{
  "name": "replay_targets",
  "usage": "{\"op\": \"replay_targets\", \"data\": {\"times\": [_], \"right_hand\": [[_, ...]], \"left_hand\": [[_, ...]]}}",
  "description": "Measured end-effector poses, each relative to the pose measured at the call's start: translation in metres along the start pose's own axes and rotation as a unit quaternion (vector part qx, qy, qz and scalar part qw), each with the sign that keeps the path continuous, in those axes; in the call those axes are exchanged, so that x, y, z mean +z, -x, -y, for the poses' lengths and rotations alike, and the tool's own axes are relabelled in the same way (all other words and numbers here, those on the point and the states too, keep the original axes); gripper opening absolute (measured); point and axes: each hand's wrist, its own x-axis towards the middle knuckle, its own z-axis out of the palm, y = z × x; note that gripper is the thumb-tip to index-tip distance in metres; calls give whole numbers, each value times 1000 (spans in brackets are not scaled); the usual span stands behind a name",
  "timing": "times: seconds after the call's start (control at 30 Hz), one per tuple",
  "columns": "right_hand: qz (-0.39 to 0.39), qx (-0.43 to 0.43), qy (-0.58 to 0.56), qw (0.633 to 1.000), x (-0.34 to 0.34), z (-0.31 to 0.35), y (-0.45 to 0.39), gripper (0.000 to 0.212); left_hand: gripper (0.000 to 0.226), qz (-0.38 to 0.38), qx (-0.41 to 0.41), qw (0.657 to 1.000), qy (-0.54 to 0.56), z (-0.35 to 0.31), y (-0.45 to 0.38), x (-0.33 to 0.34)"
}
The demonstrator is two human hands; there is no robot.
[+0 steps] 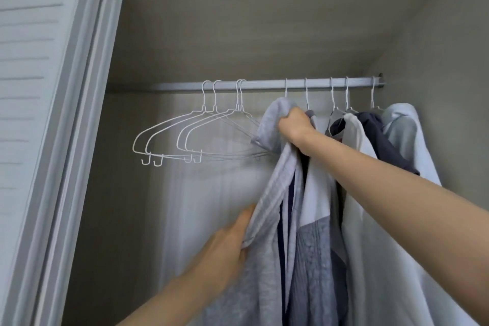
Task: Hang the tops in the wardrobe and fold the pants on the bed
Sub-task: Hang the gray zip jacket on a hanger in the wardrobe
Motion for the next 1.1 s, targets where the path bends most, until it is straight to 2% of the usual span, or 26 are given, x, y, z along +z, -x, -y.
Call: {"op": "replay_targets", "data": {"times": [0.13,0.23,0.27,0.33,0.47,0.53,0.63,0.73,0.8,0.9,1.0,1.1], "right_hand": [[22,-70,105,992,-9,-9,17,21],[41,-114,185,975,-6,-12,50,59],[38,-148,218,964,-3,-12,60,63],[45,-201,288,935,3,-15,86,53],[97,-186,361,909,10,-19,133,38],[83,-206,375,900,8,-20,160,39],[68,-256,427,864,4,-30,201,39],[153,-252,451,842,5,-40,251,49],[189,-252,438,842,7,-45,284,58],[226,-245,404,852,3,-43,333,60],[254,-219,331,882,-4,-42,375,62],[272,-215,259,902,-11,-47,410,60]], "left_hand": [[82,-9,-6,1000,15,5,15,11],[74,-11,-26,998,51,3,27,17],[72,-21,-30,998,54,1,27,16],[67,-40,-45,997,57,-4,35,17],[62,-30,-105,993,42,-17,60,15],[58,-19,-121,992,15,-24,79,12],[50,-45,-129,991,2,-32,104,5],[34,-95,-157,983,-8,-39,130,-3],[27,-116,-186,975,25,-45,148,-1],[32,-119,-223,965,69,-60,183,3],[45,-74,-246,964,71,-71,225,4],[47,-35,-268,963,22,-80,267,-2]]}}
